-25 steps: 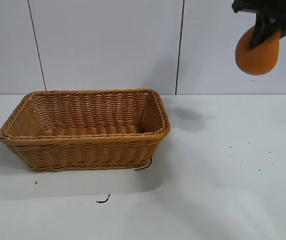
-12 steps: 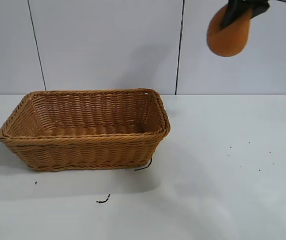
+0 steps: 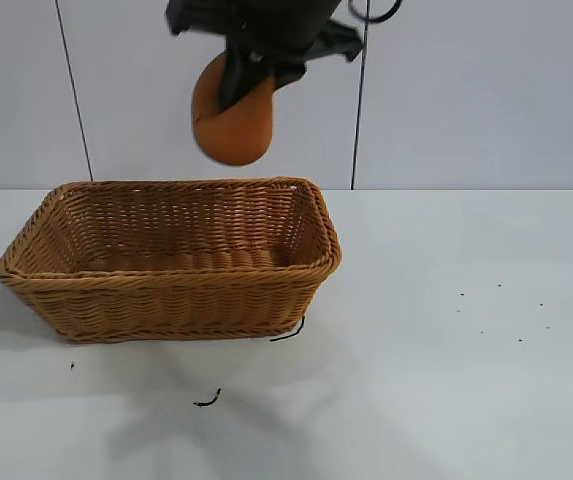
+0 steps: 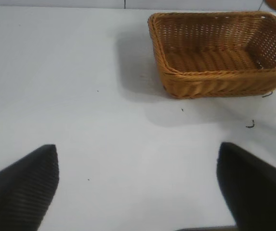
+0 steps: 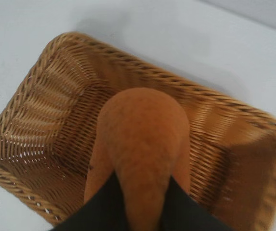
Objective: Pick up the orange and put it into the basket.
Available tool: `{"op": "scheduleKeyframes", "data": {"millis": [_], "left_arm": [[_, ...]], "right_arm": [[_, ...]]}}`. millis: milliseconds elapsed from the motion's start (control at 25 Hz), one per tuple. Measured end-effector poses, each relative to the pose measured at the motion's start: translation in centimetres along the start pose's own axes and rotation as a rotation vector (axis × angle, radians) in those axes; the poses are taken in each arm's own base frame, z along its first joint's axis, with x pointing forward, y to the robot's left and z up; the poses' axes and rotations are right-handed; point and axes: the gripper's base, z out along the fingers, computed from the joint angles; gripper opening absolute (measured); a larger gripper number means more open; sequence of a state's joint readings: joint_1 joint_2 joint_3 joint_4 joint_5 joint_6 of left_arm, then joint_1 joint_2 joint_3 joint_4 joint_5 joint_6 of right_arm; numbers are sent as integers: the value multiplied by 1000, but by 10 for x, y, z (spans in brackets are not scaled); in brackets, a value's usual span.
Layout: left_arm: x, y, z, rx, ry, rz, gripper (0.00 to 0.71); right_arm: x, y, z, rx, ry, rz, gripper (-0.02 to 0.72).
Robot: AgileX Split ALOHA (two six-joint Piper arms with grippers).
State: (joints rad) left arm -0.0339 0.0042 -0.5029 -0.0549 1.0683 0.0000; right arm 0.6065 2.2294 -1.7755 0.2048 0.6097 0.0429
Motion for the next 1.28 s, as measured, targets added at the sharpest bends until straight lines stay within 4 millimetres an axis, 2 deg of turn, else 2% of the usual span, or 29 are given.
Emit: {"op": "scheduleKeyframes", "data": {"millis": [40,120,280,360,560,640,720,880,1160,1280], "left_arm": [[0,0,0,0,0,0,639],[0,0,0,0,0,0,639],[0,0,0,0,0,0,639],[0,0,0,0,0,0,639],[0,0,0,0,0,0,639],[0,0,0,0,0,0,639],[0,0,0,0,0,0,639],[0,0,0,0,0,0,639],[0,0,0,0,0,0,639],[0,0,0,0,0,0,639]], "right_arm": [[3,-1,6,3,14,3,90],[6,-2,11,5,29,8,182],[3,0,3,0,32,11,564],[-2,2,-6,-5,49,5,648],[-27,4,-46,14,92,-13,689],[-41,-4,-66,41,77,0,689],[-55,-20,-84,78,49,22,689],[-65,-68,-104,161,30,92,694],[-56,-174,-134,352,76,238,694],[-49,-209,-148,397,74,300,694]]}}
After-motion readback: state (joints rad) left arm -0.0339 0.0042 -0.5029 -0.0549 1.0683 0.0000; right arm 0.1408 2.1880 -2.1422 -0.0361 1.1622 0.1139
